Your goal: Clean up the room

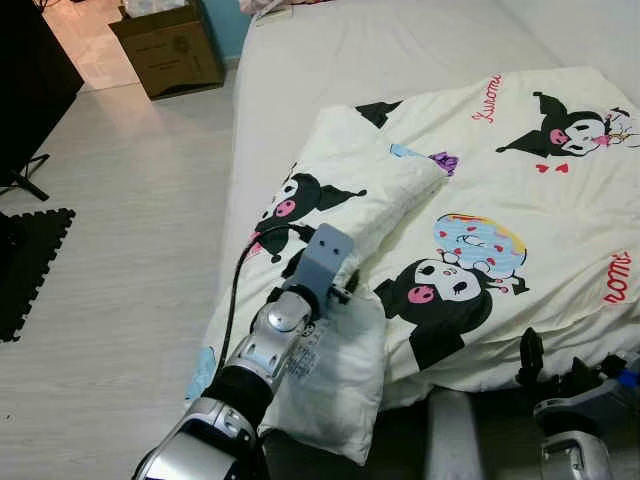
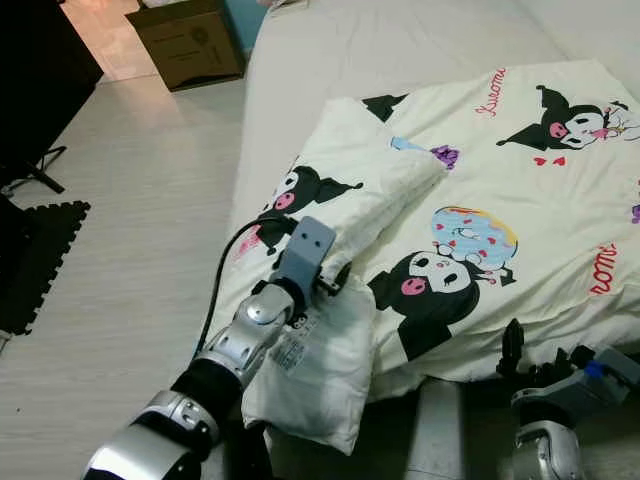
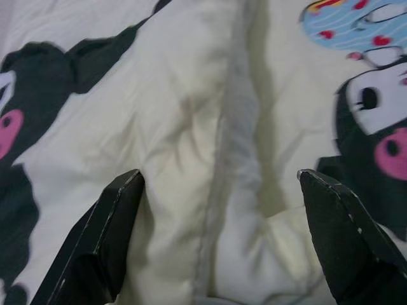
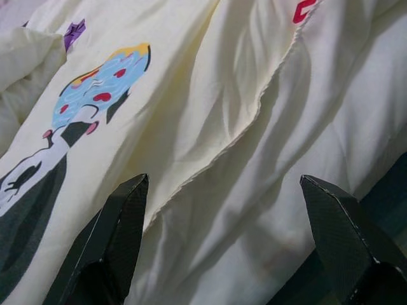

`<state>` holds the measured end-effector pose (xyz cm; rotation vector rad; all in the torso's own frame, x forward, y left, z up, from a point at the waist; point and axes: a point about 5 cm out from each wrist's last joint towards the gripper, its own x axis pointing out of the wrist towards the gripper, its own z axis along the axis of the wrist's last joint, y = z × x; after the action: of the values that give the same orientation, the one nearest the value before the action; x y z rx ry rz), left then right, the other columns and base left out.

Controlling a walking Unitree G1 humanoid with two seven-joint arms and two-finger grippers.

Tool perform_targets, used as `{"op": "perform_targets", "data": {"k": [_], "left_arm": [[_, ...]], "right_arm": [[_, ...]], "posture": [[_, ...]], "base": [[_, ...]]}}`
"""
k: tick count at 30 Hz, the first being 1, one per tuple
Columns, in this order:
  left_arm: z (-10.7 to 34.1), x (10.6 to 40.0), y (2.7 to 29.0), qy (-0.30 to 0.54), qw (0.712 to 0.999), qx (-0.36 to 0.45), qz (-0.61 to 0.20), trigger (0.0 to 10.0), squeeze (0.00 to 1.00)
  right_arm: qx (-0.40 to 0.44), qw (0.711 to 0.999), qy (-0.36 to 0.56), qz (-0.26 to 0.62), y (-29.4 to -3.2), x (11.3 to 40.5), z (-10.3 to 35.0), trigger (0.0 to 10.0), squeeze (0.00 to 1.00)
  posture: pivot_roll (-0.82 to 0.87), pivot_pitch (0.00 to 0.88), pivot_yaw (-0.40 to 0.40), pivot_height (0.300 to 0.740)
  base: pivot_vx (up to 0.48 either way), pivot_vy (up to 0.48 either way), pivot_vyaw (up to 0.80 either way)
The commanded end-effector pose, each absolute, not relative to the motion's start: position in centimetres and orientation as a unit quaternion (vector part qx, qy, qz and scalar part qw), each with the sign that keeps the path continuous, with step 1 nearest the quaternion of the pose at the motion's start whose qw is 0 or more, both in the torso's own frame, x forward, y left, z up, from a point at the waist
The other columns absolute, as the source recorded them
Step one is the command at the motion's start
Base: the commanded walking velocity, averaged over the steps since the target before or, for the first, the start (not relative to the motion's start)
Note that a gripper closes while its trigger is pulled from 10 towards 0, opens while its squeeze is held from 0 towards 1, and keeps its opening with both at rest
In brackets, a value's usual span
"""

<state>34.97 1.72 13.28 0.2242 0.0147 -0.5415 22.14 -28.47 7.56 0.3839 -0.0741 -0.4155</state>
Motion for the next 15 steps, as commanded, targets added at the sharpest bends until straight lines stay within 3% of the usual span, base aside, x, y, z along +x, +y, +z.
{"op": "perform_targets", "data": {"k": [1, 15], "left_arm": [[12.3, 34.6, 2.0, 0.029, 0.957, 0.112, -0.266, 10.0, 0.0], [9.9, 34.6, 3.0, 0.129, 0.957, 0.116, -0.23, 10.0, 0.0]], "right_arm": [[0.205, 0.958, -0.02, -0.2, -27.7, 22.1, 6.8, 10.0, 0.0], [0.208, 0.958, -0.017, -0.198, -27.4, 22.2, 6.8, 10.0, 0.0]], "posture": [[-0.03, 0.25, 0.181, 0.506], [-0.04, 0.25, 0.18, 0.506]], "base": [[0.0, 0.0, 0.0], [0.0, 0.0, 0.0]]}}
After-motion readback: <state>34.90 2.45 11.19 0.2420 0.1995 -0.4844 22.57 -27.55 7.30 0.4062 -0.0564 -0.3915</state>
